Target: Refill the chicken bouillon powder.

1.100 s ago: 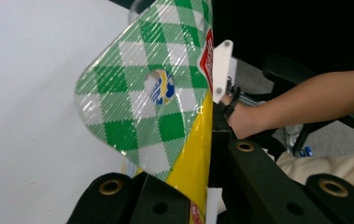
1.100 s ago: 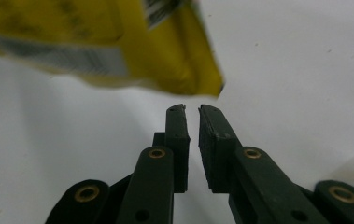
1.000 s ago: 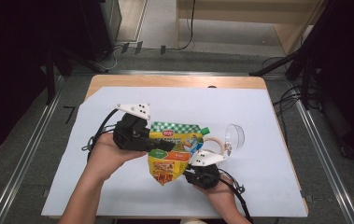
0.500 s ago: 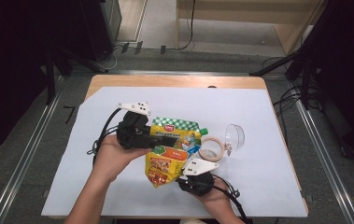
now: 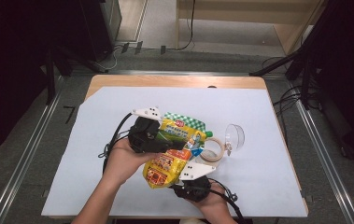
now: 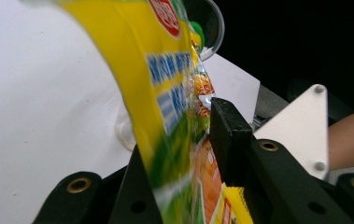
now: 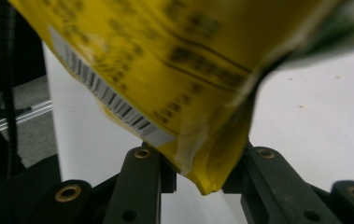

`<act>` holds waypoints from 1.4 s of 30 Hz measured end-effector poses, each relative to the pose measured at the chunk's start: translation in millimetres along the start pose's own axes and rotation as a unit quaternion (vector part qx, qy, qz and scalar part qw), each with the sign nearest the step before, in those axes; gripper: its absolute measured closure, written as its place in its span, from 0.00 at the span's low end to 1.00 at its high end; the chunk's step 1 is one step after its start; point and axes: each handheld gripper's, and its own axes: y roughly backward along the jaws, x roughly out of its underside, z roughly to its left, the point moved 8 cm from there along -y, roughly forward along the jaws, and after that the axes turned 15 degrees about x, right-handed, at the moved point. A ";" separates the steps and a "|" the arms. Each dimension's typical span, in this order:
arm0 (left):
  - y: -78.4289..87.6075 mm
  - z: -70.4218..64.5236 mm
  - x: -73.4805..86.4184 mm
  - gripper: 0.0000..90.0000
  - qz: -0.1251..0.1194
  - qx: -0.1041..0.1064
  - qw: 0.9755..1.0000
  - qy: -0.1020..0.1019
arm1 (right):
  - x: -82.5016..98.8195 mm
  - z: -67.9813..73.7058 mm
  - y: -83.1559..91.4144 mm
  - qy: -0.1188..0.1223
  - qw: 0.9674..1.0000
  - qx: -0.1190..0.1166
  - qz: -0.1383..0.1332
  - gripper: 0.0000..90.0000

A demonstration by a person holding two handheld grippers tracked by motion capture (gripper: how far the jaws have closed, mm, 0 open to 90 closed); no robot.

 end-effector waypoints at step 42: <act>-29.2 26.1 -17.3 0.74 0.068 -0.008 0.989 0.129 | -39.8 5.2 18.9 -0.003 0.997 -0.072 -0.007 0.69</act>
